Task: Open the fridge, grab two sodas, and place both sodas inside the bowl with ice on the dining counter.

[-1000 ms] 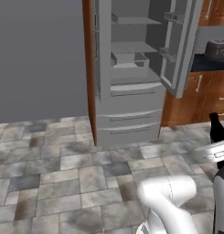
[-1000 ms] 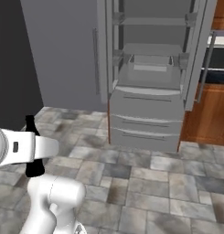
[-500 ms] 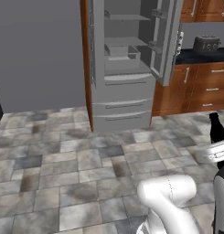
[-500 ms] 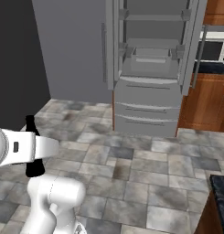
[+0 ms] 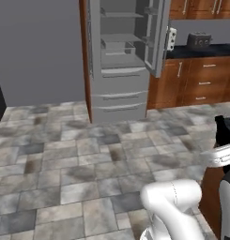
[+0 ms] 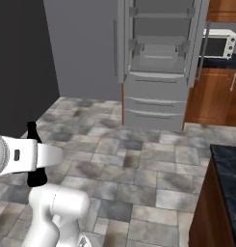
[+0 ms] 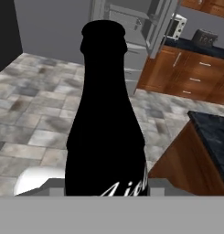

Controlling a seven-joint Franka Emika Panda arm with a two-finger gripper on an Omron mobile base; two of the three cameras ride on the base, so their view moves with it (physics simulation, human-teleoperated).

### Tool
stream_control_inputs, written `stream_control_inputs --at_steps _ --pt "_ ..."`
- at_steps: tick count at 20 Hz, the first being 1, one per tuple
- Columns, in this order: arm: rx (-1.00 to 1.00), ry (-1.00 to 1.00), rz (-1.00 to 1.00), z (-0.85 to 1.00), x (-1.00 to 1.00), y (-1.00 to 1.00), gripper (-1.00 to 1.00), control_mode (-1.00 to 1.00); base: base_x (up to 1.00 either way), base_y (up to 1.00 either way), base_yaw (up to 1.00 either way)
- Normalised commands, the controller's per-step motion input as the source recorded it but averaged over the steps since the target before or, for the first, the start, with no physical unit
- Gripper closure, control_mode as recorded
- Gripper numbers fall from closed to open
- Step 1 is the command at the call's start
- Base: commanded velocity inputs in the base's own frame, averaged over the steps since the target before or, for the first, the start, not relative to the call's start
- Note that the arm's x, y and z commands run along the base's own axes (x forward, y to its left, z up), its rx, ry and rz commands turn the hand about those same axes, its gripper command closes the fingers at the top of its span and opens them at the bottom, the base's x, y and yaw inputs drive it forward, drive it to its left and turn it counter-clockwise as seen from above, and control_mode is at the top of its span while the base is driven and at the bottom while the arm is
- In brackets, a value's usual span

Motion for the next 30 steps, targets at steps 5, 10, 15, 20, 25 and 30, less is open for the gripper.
stream_control_inputs --at_steps 5,10,15,20,25,30 --pt "0.0 0.0 0.0 0.0 0.0 0.0 1.0 1.0 -0.88 0.0 -0.02" --pt "0.0 0.0 0.0 0.0 0.0 0.0 1.0 1.0 -0.88 0.0 -0.02" --pt "0.0 0.0 0.0 0.0 0.0 0.0 1.0 1.0 -0.81 0.0 -0.02" --pt "0.0 0.0 0.0 0.0 0.0 0.0 1.0 1.0 -0.72 -0.02 -0.06" --pt "0.0 0.0 0.0 0.0 0.0 0.0 1.0 1.0 -0.68 -0.19 -0.09" --pt "0.0 0.0 0.0 0.0 0.0 0.0 1.0 1.0 -0.59 -0.42 -0.08"
